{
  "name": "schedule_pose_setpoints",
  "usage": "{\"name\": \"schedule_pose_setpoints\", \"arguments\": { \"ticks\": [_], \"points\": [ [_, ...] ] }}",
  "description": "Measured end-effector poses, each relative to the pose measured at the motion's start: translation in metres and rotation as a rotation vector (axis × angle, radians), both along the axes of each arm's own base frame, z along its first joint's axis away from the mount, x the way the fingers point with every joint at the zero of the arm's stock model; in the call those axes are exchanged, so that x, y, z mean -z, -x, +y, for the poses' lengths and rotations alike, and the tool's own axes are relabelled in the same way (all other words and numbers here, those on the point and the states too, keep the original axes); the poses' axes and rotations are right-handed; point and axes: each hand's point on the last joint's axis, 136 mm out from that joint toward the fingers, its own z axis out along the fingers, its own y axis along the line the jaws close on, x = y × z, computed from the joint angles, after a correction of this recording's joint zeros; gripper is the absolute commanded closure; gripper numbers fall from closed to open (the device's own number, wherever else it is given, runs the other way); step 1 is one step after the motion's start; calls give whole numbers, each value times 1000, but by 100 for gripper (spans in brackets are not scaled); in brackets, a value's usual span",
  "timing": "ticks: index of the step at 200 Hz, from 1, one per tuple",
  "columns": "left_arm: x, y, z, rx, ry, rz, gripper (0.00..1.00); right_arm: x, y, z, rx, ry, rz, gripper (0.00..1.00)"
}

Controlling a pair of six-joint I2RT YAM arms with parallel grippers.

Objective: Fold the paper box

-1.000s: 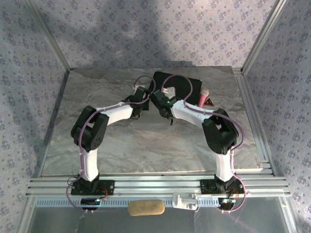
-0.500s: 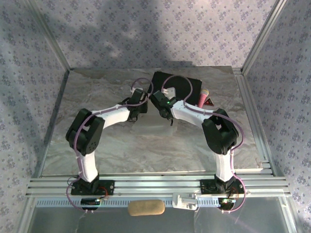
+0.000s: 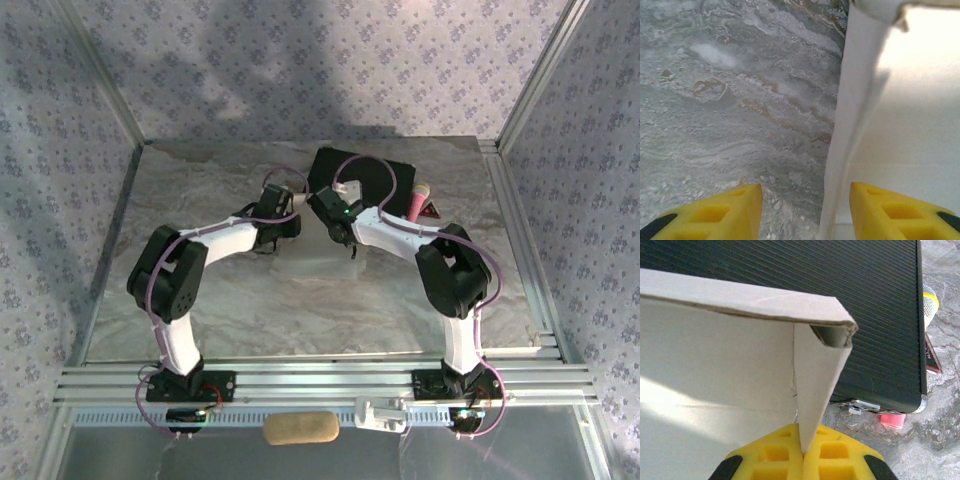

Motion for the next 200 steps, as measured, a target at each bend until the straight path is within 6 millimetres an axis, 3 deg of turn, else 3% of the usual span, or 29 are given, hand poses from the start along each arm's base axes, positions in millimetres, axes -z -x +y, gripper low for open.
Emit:
{"name": "schedule_pose_setpoints", "arguments": {
  "ticks": [13,44,97,200],
  "points": [
    [5,-3,-2,4,-8,7,62,0,0,0,0,0,0,100],
    [2,-10,-4,-9,-27,-9,100,0,-1,2,-4,-10,0,100],
    [0,1,-12,-42,-122,-43,100,1,5,-4,34,2,9,100],
    [-19,15,-15,-66,-55,-18,100,-9,27,-9,171,-18,6,100]
  ]
}}
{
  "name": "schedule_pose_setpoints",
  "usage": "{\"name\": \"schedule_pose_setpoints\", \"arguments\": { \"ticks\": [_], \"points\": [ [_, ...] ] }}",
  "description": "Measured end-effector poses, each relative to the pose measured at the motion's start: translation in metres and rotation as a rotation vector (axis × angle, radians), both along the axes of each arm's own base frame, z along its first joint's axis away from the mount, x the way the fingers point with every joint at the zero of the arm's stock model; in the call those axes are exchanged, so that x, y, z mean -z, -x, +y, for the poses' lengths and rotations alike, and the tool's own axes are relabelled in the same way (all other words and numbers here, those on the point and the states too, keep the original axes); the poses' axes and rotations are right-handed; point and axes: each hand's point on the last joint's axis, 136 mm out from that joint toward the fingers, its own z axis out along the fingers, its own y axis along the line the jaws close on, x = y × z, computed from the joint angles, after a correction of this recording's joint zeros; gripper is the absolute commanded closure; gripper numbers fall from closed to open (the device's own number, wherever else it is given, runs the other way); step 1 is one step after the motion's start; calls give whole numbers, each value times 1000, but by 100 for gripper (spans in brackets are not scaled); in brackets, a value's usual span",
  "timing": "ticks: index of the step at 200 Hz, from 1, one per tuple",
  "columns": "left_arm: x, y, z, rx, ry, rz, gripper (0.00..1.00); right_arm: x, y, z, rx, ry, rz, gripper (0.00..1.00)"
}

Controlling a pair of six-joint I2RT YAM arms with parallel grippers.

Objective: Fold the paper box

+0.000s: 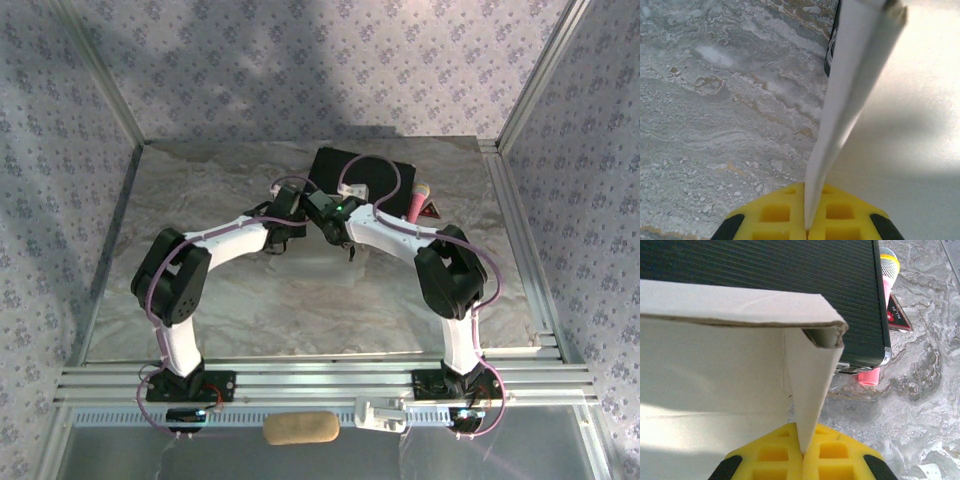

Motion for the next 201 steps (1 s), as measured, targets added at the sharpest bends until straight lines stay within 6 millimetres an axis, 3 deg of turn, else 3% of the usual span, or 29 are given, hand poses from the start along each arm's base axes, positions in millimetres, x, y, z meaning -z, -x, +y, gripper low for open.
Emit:
{"name": "schedule_pose_setpoints", "arguments": {
  "ticks": [24,51,80,116,131,164,201],
  "points": [
    [2,11,0,8,-34,9,100,5,8,0,-30,-16,-4,99],
    [-1,23,-2,35,-96,8,100,2,20,0,-99,-55,21,64],
    [-5,29,-3,100,-168,20,100,-25,31,9,-195,-161,7,46],
    [-19,31,-2,210,-269,47,100,-77,48,15,-330,-313,-71,48],
    [-31,31,-5,264,-307,60,100,-87,50,13,-362,-351,-90,50],
    [-43,34,-5,372,-397,106,100,-72,52,5,-374,-356,-44,52],
    [-28,49,6,491,-533,224,100,-51,61,5,-381,-362,15,55]
  ]
}}
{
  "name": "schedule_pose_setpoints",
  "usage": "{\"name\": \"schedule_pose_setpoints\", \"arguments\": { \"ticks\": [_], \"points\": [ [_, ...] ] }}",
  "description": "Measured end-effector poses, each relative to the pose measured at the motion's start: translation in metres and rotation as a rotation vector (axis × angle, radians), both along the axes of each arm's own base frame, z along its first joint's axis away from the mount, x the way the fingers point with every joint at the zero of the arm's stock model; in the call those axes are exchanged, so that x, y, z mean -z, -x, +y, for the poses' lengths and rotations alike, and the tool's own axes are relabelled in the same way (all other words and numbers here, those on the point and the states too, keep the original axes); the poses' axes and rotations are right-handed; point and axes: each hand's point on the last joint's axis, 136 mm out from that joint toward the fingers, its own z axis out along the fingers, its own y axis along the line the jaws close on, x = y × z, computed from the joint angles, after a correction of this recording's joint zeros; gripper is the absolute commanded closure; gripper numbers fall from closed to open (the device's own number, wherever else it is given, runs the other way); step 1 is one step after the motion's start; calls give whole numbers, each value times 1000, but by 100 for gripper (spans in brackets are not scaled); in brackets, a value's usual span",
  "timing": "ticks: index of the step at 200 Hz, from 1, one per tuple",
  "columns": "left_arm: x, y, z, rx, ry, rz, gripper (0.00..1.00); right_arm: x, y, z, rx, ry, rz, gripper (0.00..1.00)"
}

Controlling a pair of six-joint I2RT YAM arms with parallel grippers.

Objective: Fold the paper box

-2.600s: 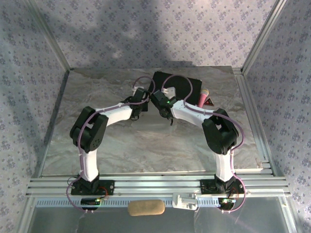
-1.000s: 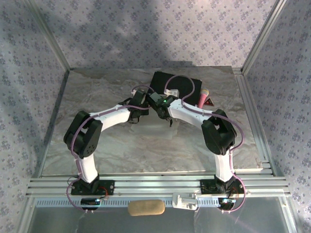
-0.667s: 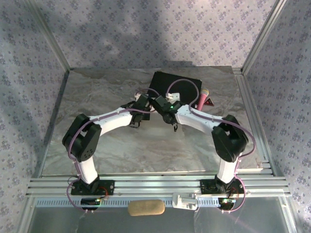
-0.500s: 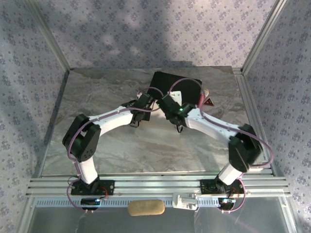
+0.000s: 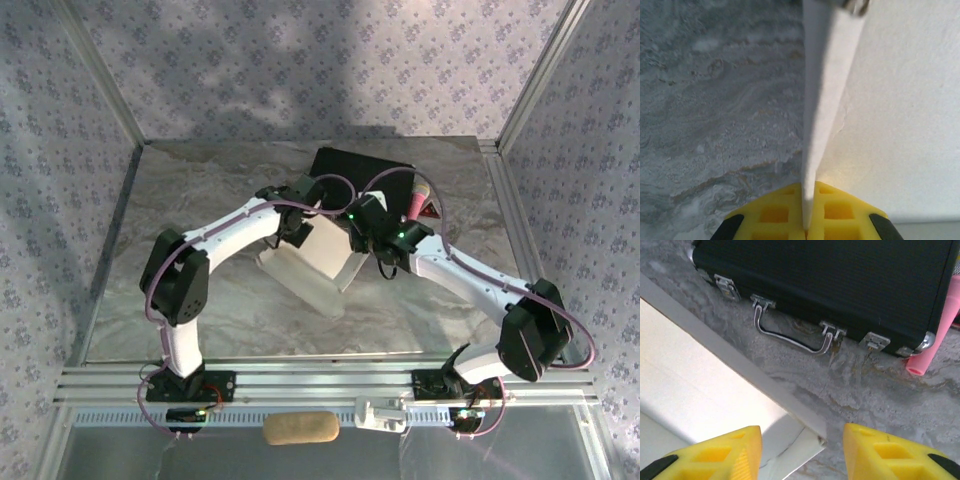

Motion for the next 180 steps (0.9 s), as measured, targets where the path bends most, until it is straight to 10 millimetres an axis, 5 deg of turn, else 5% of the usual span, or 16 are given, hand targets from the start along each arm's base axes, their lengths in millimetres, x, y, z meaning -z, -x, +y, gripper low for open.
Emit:
{"name": "schedule_pose_setpoints", "arguments": {
  "ticks": [31,61,93,105,140,180],
  "points": [
    [12,11,9,98,-145,75,100,14,6,-3,24,-12,35,58],
    [20,2,17,164,-280,92,100,34,16,-9,65,-21,84,58],
    [22,-22,10,199,-379,56,72,53,27,-15,100,-27,130,58],
    [18,-33,3,195,-404,15,69,55,28,-16,112,-32,136,58],
    [-36,-65,-31,100,-318,-168,49,53,28,-13,121,-50,129,58],
    [-117,-69,-51,-48,-92,-331,48,45,29,-10,112,-71,110,59]
  ]
}}
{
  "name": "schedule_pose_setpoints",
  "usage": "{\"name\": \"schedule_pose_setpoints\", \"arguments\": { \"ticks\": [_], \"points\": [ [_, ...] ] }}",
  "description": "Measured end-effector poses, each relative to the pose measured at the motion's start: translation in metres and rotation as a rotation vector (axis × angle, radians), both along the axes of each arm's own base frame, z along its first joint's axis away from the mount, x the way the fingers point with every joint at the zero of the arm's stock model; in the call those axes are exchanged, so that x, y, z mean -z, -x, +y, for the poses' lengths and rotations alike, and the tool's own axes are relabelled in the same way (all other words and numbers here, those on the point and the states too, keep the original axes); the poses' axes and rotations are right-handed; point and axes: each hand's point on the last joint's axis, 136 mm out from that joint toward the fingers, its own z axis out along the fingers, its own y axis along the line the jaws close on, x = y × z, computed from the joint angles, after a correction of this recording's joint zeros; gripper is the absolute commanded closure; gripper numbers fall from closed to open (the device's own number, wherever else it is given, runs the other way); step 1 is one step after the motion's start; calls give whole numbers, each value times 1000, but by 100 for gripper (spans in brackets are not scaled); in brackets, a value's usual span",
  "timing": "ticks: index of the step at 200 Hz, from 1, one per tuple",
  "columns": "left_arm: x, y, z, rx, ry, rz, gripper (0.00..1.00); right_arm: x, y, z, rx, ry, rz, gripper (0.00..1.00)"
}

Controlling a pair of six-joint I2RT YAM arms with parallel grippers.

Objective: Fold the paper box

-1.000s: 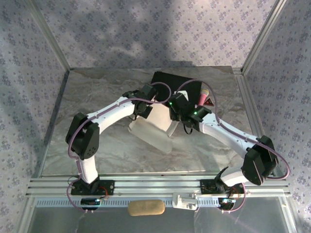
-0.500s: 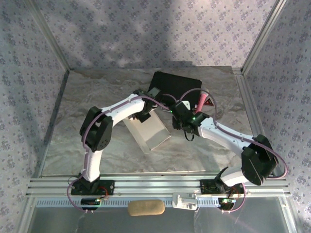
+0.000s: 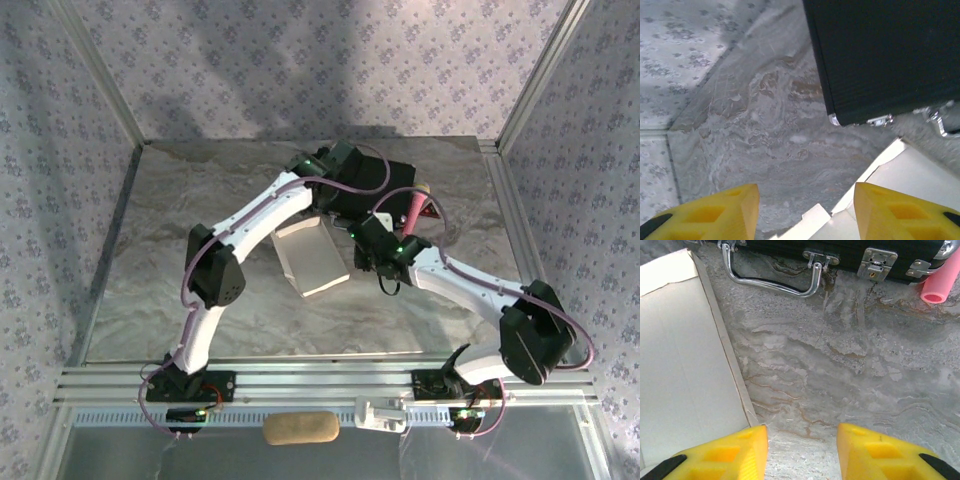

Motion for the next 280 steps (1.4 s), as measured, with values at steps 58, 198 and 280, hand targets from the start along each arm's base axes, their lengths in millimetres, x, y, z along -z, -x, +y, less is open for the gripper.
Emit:
{"name": "schedule_pose_setpoints", "arguments": {
  "ticks": [58,198,280],
  "points": [
    [-59,80,64,-175,340,46,32,-8,9,-9,13,-30,-24,59],
    [37,130,84,-350,599,349,71,-38,23,3,-32,-121,-82,59],
    [22,124,94,-248,427,344,100,-39,24,1,-26,-125,-84,59]
  ]
}}
